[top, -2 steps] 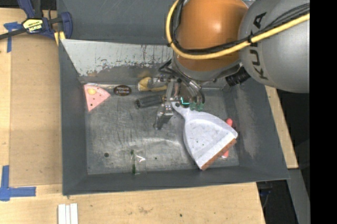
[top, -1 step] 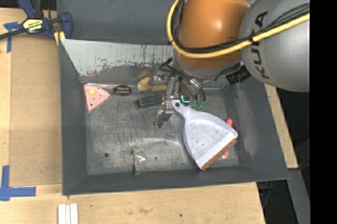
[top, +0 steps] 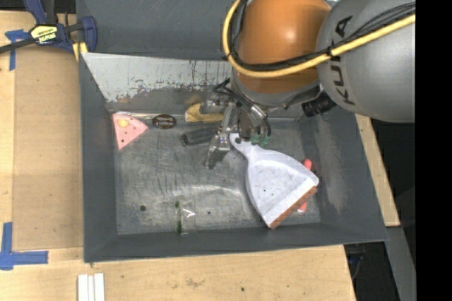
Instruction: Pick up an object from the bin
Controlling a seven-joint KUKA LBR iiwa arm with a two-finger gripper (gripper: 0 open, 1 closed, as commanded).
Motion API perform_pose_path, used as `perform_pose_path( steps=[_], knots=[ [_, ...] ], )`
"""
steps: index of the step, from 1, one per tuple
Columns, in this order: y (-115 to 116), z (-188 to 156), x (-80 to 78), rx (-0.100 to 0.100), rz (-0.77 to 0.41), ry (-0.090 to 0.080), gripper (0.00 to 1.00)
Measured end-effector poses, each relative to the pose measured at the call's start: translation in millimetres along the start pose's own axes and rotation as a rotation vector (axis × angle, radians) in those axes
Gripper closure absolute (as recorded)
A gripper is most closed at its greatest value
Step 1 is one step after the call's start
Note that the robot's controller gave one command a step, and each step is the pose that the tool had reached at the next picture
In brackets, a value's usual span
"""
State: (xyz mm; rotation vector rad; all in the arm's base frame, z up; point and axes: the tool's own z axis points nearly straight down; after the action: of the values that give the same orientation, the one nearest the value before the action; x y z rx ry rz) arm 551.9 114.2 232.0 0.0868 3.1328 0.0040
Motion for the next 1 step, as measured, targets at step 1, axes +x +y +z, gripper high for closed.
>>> perform_pose_path(
  steps=[1],
  knots=[
    [-1.5,60.0,-3.5,0.001,0.123,0.0,0.0]
  ],
)
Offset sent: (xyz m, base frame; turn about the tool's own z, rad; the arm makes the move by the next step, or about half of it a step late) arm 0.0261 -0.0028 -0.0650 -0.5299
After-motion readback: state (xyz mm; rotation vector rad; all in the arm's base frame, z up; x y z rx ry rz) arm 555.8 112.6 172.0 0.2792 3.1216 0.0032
